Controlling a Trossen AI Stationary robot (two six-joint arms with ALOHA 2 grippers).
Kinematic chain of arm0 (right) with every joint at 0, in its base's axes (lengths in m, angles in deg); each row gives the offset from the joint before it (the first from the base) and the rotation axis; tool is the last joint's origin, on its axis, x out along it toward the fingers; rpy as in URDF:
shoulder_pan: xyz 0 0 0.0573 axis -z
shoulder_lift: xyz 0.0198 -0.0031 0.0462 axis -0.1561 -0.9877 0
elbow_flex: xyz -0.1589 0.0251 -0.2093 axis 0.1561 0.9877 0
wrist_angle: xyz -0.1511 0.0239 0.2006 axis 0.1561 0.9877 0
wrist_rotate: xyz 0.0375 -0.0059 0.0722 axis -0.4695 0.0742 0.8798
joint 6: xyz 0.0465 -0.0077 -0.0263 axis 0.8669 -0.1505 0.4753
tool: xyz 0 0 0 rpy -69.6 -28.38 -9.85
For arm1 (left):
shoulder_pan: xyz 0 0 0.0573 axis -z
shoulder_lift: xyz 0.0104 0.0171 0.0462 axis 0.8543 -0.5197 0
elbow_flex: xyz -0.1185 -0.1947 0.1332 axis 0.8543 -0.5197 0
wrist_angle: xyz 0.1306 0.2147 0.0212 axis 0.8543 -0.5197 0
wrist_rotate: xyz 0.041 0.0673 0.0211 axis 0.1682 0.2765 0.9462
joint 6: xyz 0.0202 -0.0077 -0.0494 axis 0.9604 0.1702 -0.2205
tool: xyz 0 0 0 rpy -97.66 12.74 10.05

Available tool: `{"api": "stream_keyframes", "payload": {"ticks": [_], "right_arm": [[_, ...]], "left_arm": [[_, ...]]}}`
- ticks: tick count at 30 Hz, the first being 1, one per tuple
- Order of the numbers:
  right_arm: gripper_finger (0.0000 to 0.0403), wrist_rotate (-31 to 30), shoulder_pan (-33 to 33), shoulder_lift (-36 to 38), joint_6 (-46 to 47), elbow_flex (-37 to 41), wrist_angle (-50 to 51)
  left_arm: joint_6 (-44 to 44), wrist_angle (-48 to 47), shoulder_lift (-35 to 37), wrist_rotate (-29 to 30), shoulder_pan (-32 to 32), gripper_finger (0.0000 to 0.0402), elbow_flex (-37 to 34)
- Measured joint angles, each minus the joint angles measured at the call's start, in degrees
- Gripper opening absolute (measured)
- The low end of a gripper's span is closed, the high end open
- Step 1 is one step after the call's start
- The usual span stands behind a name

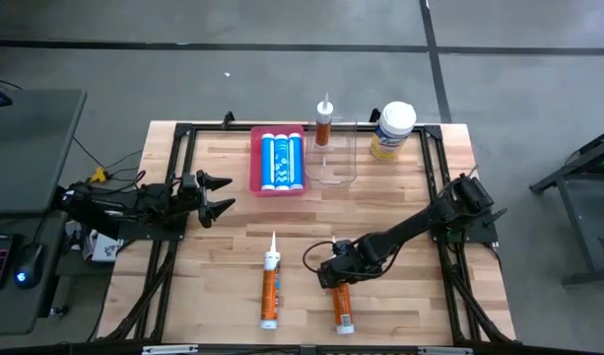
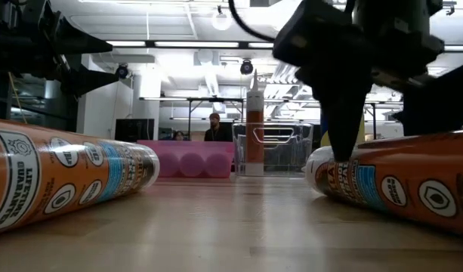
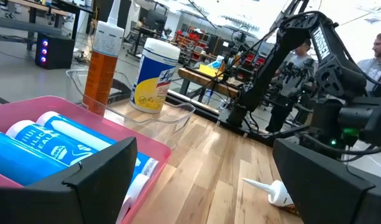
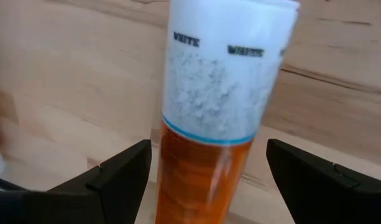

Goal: Pick & place silicon tubes, Sealant and Lysol wipes
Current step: Put the right orange sealant into the transparent bin

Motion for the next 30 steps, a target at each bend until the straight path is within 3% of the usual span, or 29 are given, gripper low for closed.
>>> {"api": "stream_keyframes", "payload": {"ticks": [17,26,30], "right_arm": [[0.0311,4.92,2.6,-6.84,-3.55,-0.24,-2.69],[0.0215,2.47,2.87,-6.94,-5.2,-0.04,-0.6],[0.0209,0.58,2.85,-6.94,-7.0,-0.07,0.71]], "left_arm": [[0.01,0.0,0.02,-0.01,0.01,0.037,-0.01],[-0.01,0.0,0.02,0.01,0.01,0.037,0.01],[0.0,0.0,0.01,0.01,-0.01,0.037,0.0]]}}
